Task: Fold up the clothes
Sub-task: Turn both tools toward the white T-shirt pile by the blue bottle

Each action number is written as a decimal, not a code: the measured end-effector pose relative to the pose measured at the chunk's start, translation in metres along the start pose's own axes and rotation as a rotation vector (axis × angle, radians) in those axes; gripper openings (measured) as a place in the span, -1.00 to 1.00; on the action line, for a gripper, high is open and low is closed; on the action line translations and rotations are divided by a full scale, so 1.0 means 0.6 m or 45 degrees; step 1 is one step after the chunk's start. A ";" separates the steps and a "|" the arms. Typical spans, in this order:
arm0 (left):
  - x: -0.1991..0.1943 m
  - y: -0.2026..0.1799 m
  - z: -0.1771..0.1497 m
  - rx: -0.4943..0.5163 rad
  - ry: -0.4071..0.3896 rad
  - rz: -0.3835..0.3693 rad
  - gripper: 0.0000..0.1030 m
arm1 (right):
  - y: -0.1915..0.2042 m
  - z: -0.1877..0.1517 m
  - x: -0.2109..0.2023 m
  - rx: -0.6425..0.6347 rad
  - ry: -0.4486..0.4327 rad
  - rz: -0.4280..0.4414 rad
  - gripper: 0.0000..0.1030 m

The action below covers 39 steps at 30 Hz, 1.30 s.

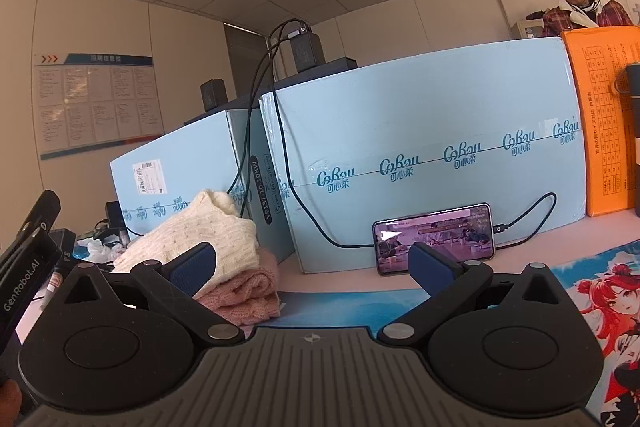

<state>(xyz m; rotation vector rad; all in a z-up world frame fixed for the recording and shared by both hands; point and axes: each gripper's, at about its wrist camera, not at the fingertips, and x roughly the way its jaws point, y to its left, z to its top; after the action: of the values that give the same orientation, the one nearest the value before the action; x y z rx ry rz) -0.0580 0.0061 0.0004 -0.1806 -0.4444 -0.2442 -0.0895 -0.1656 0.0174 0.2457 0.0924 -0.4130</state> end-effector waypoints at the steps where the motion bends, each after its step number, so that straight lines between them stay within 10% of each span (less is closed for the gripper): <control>1: 0.002 -0.002 0.001 0.004 0.004 -0.002 1.00 | -0.012 0.003 -0.014 0.000 0.006 -0.012 1.00; 12: -0.004 -0.089 0.030 -0.101 0.234 -0.379 1.00 | -0.195 0.019 -0.170 0.092 0.022 -0.301 1.00; 25: -0.026 -0.365 0.063 -0.380 0.420 -1.197 1.00 | -0.428 0.029 -0.359 0.298 -0.128 -0.867 1.00; 31: -0.006 -0.488 0.009 -0.660 0.866 -1.475 1.00 | -0.520 0.020 -0.426 0.472 -0.140 -1.055 1.00; 39: -0.018 -0.623 -0.102 -0.717 1.346 -1.651 1.00 | -0.594 -0.001 -0.451 0.622 -0.090 -1.084 1.00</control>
<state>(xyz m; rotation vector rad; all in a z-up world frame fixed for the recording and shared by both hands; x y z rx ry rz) -0.1447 -0.3627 -0.0144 -0.2616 0.6562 -1.6506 -0.4818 -0.3770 -0.0229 0.6769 0.0201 -1.2952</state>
